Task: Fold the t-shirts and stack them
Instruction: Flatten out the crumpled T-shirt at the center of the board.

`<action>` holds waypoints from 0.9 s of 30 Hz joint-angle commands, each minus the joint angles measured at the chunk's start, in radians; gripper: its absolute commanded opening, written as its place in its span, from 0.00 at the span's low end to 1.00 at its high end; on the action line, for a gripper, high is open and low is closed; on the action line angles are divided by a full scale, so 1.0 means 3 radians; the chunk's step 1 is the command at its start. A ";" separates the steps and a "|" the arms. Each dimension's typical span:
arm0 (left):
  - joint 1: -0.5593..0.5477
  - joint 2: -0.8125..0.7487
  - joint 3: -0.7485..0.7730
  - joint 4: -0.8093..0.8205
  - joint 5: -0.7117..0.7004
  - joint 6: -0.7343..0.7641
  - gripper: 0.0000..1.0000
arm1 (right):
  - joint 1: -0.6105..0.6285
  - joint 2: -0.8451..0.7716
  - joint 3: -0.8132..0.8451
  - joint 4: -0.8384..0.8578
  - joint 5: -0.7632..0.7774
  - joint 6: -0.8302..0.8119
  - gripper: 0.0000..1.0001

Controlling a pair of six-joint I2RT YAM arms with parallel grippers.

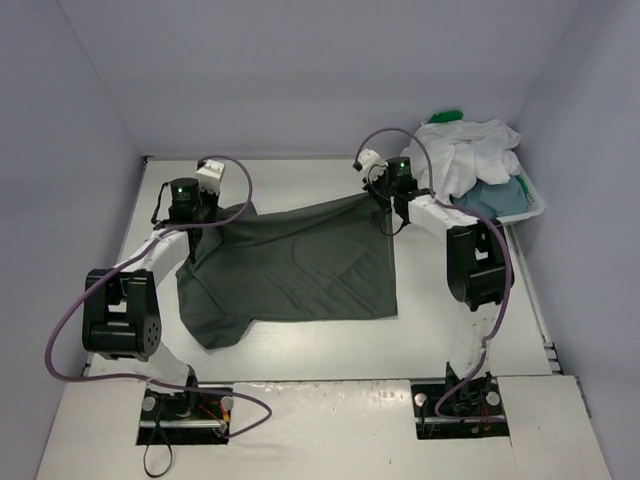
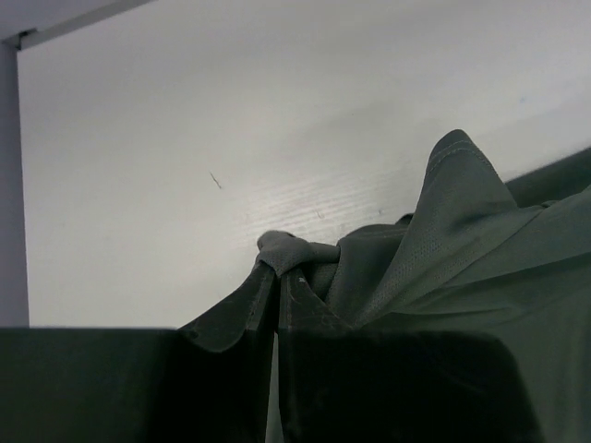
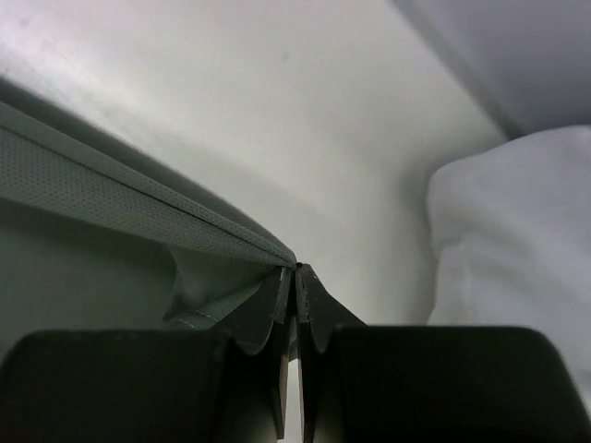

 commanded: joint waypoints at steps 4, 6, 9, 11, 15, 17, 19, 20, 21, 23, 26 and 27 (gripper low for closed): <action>0.0011 0.0119 0.0393 0.0582 -0.0210 -0.0065 0.00 | -0.0015 0.0332 0.0645 0.0301 0.0300 0.0088 0.00; 0.0011 0.0226 0.0454 0.0598 -0.0230 -0.0050 0.00 | 0.0015 0.0490 0.0839 0.0199 0.0366 0.0068 0.01; 0.0011 0.0374 0.0551 0.0598 -0.0225 -0.0050 0.00 | 0.0036 0.0689 0.1009 0.0102 0.0454 0.0052 0.04; 0.0001 0.0477 0.0602 0.0593 -0.0215 -0.0050 0.00 | 0.0046 0.0797 0.1157 0.0056 0.0510 0.0032 0.09; -0.0030 0.0651 0.0745 0.0583 -0.0235 -0.0055 0.00 | 0.0056 0.1063 0.1336 0.0030 0.0739 0.0016 0.17; -0.0035 0.0758 0.0797 0.0572 -0.0261 -0.0055 0.00 | 0.0067 0.1170 0.1423 0.0025 0.0832 -0.0009 0.19; -0.0045 0.0814 0.0868 0.0567 -0.0271 -0.0055 0.00 | 0.0082 0.1237 0.1494 0.0025 0.0979 -0.0030 0.21; -0.0040 0.0865 0.0894 0.0567 -0.0281 -0.0055 0.00 | 0.0087 0.1293 0.1520 0.0025 0.1041 -0.0045 0.22; -0.0050 0.0891 0.0914 0.0572 -0.0291 -0.0050 0.00 | 0.0097 0.1319 0.1541 0.0030 0.1103 -0.0055 0.22; -0.0045 0.0968 0.0986 0.0562 -0.0312 -0.0045 0.00 | 0.0108 0.1375 0.1592 0.0055 0.1276 -0.0081 0.23; -0.0050 0.1085 0.1114 0.0506 -0.0312 -0.0035 0.00 | 0.0148 0.1432 0.1613 0.0137 0.1553 -0.0152 0.24; -0.0050 0.1141 0.1139 0.0491 -0.0342 -0.0035 0.05 | 0.0169 0.1437 0.1613 0.0168 0.1619 -0.0178 0.24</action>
